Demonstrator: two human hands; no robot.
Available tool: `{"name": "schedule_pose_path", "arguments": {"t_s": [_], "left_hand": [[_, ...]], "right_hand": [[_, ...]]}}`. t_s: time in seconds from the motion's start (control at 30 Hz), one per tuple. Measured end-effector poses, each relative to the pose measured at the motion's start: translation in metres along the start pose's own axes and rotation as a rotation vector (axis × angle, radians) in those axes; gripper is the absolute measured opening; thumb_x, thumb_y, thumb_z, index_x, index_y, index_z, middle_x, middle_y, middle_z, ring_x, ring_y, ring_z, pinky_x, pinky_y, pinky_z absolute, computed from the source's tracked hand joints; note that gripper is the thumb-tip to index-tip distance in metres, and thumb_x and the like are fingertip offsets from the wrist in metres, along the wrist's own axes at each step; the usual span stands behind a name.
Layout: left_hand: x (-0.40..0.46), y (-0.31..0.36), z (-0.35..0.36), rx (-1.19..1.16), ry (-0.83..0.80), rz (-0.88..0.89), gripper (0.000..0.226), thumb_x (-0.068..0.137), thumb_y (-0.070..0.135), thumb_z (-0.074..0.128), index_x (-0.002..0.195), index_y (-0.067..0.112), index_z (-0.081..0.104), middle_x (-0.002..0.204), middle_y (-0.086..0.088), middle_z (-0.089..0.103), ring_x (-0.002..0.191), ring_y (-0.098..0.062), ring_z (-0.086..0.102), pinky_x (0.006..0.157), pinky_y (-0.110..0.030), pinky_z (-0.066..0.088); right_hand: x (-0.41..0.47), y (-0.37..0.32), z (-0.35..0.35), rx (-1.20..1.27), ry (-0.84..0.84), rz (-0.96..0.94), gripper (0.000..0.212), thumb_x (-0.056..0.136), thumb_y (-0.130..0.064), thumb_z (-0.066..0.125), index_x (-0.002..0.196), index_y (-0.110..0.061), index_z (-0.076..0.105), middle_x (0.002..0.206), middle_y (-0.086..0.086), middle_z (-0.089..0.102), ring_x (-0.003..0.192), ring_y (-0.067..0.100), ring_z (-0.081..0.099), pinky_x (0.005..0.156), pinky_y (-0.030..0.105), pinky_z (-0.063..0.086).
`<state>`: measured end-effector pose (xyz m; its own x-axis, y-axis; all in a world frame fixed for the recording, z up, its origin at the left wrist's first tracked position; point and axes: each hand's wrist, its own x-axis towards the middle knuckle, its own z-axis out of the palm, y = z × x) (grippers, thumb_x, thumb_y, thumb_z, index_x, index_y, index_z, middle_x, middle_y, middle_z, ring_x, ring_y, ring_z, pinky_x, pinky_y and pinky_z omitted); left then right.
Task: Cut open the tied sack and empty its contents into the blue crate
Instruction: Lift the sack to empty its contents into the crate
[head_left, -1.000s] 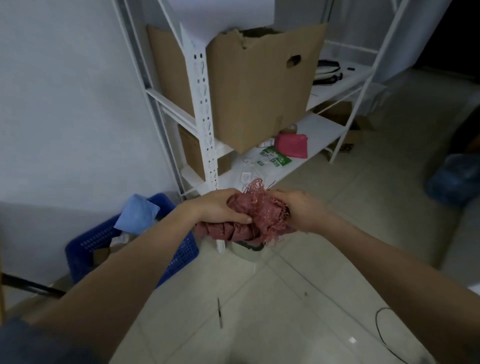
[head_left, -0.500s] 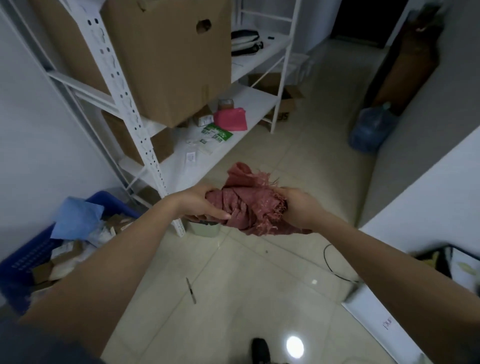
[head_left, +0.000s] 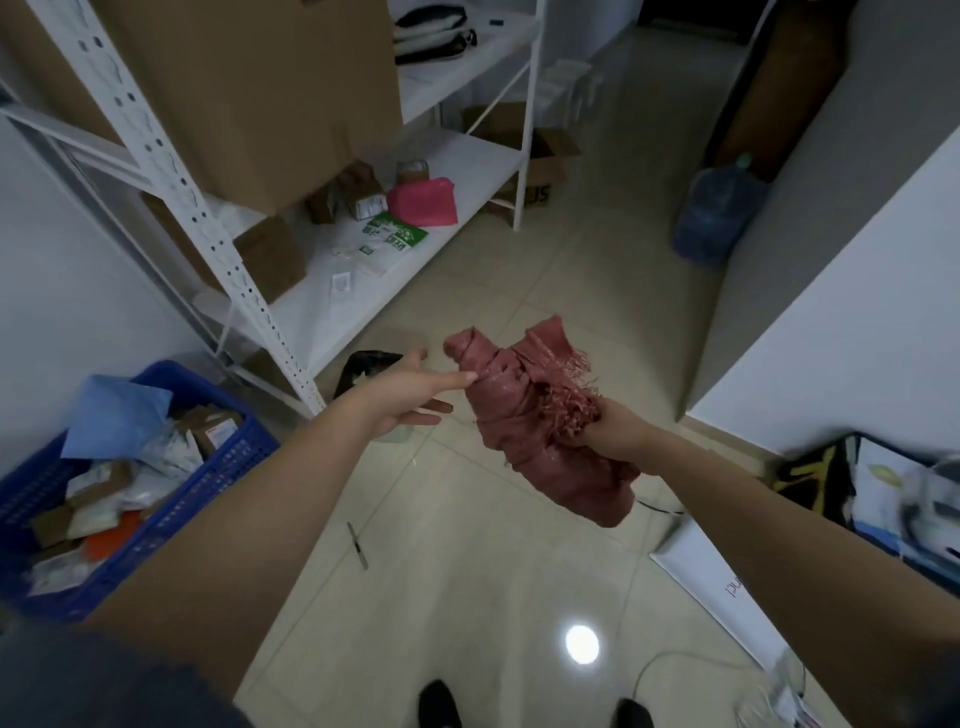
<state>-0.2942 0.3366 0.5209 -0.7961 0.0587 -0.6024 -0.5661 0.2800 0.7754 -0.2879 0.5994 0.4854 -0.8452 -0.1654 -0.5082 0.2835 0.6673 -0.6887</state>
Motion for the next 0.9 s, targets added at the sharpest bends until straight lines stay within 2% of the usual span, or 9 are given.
{"name": "schedule_pose_path", "arguments": {"t_s": [0.13,0.27,0.33,0.4,0.47,0.53,0.67,0.8,0.9], "left_hand": [[0.022,-0.006,0.056,0.000,-0.039,-0.044,0.062,0.084,0.037,0.071,0.134,0.008,0.049,0.124,-0.005,0.059,0.105,-0.019,0.065,0.093,-0.036,0.054],[0.043,-0.020,0.135,-0.068,-0.110,-0.092,0.041,0.088,0.032,0.065,0.126,0.023,0.056,0.129,-0.006,0.055,0.108,-0.026,0.063,0.095,-0.035,0.050],[0.056,-0.031,0.175,-0.127,-0.167,-0.116,0.054,0.082,0.029,0.065,0.132,0.037,0.047,0.130,-0.007,0.054,0.107,-0.029,0.062,0.088,-0.035,0.048],[0.069,-0.045,0.213,-0.237,-0.215,-0.146,0.066,0.073,0.027,0.062,0.132,0.045,0.042,0.123,-0.007,0.057,0.102,-0.031,0.063,0.084,-0.037,0.046],[0.086,-0.064,0.245,-0.377,-0.222,-0.160,0.065,0.071,0.022,0.058,0.131,0.045,0.044,0.112,-0.008,0.056,0.094,-0.032,0.060,0.087,-0.043,0.046],[0.106,-0.089,0.271,-0.496,-0.186,-0.182,0.066,0.071,0.020,0.058,0.131,0.045,0.045,0.110,-0.008,0.054,0.092,-0.032,0.058,0.093,-0.047,0.047],[0.154,-0.148,0.313,-0.608,-0.123,-0.235,0.064,0.082,0.014,0.054,0.136,0.044,0.039,0.108,-0.004,0.056,0.094,-0.026,0.059,0.096,-0.044,0.047],[0.213,-0.223,0.347,-0.677,-0.088,-0.304,0.058,0.087,0.010,0.052,0.132,0.044,0.040,0.106,0.000,0.058,0.094,-0.023,0.059,0.093,-0.040,0.048],[0.260,-0.284,0.371,-0.680,-0.066,-0.361,0.059,0.087,0.008,0.051,0.132,0.045,0.038,0.105,0.001,0.059,0.094,-0.022,0.059,0.092,-0.038,0.048]], "right_hand": [[0.003,0.045,-0.022,0.245,-0.023,0.064,0.027,0.083,-0.011,0.067,0.110,-0.011,0.061,0.100,0.010,0.068,0.088,0.025,0.065,0.087,0.040,0.054],[0.013,0.100,-0.052,0.412,-0.112,0.221,0.023,0.087,-0.022,0.064,0.105,-0.010,0.057,0.096,0.021,0.069,0.079,0.032,0.064,0.076,0.051,0.055],[0.020,0.126,-0.064,0.449,-0.162,0.320,0.022,0.088,-0.031,0.062,0.092,-0.011,0.053,0.069,0.017,0.062,0.050,0.025,0.055,0.045,0.033,0.049],[0.031,0.154,-0.072,0.498,-0.209,0.377,0.023,0.090,-0.034,0.059,0.086,-0.014,0.050,0.057,0.007,0.051,0.035,0.018,0.043,0.038,0.018,0.032],[0.046,0.186,-0.074,0.559,-0.251,0.392,0.024,0.086,-0.034,0.061,0.094,-0.013,0.053,0.072,0.011,0.059,0.052,0.022,0.055,0.053,0.030,0.048],[0.066,0.221,-0.069,0.612,-0.293,0.402,0.028,0.082,-0.031,0.062,0.102,-0.013,0.057,0.097,0.015,0.060,0.085,0.029,0.056,0.091,0.055,0.046],[0.112,0.290,-0.038,0.652,-0.281,0.467,0.018,0.087,-0.020,0.055,0.101,-0.013,0.061,0.103,0.014,0.060,0.095,0.030,0.056,0.103,0.059,0.036],[0.164,0.364,0.017,0.624,-0.179,0.511,0.023,0.083,-0.016,0.056,0.105,-0.012,0.058,0.089,0.012,0.061,0.075,0.028,0.058,0.063,0.035,0.045],[0.202,0.427,0.061,0.623,-0.094,0.485,0.034,0.083,-0.008,0.060,0.117,-0.012,0.057,0.104,0.012,0.067,0.092,0.031,0.065,0.075,0.038,0.053]]}}
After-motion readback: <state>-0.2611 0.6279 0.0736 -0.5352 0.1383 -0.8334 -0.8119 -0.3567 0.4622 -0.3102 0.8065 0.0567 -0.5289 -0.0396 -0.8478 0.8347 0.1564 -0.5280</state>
